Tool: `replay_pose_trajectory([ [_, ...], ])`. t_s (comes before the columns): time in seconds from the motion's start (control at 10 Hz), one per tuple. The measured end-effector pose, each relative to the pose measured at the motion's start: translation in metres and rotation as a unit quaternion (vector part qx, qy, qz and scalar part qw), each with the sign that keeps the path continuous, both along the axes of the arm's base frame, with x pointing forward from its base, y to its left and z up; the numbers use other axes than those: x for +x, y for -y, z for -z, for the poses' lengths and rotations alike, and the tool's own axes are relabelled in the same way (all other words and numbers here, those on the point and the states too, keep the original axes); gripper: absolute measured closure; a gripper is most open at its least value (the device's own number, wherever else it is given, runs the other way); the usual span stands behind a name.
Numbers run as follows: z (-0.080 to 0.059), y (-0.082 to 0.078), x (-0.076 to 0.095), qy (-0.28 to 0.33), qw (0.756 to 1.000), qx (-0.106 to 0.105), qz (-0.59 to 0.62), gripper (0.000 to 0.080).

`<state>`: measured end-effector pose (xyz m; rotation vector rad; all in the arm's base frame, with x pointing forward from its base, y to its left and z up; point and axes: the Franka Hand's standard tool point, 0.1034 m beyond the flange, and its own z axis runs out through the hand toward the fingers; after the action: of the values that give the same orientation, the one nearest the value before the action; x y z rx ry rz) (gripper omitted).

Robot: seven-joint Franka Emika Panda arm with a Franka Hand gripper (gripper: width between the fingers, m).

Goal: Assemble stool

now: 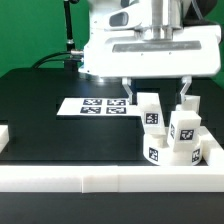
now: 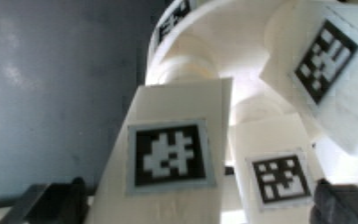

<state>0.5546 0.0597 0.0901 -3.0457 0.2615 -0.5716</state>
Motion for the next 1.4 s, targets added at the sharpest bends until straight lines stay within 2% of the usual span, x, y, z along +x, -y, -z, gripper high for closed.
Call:
replay_pose_trajectory([
  [0.1,-0.006,0.001,0.0,-0.006,1.0,0.003,0.001,0.0155],
  [0.3,-0.017,0.008,0.001,-0.029,1.0,0.005,-0.001,0.0155],
  [0.5,-0.026,0.019,0.012,-0.039,0.999,0.003,-0.006,0.0151],
  [0.8,-0.024,0.017,0.01,-0.038,0.999,0.002,-0.008,0.0151],
  [1.0,-0.022,0.018,0.008,-0.067,0.998,0.007,-0.009,0.0151],
  [1.1,-0.023,0.021,0.013,-0.063,0.998,0.002,-0.02,0.0151],
  [1.2,-0.019,0.023,0.006,-0.096,0.995,0.006,-0.024,0.0151],
  [1.3,-0.021,0.024,0.003,-0.16,0.987,0.02,-0.025,0.0151],
  [1.4,-0.026,0.025,0.008,-0.203,0.978,0.029,-0.026,0.0151],
])
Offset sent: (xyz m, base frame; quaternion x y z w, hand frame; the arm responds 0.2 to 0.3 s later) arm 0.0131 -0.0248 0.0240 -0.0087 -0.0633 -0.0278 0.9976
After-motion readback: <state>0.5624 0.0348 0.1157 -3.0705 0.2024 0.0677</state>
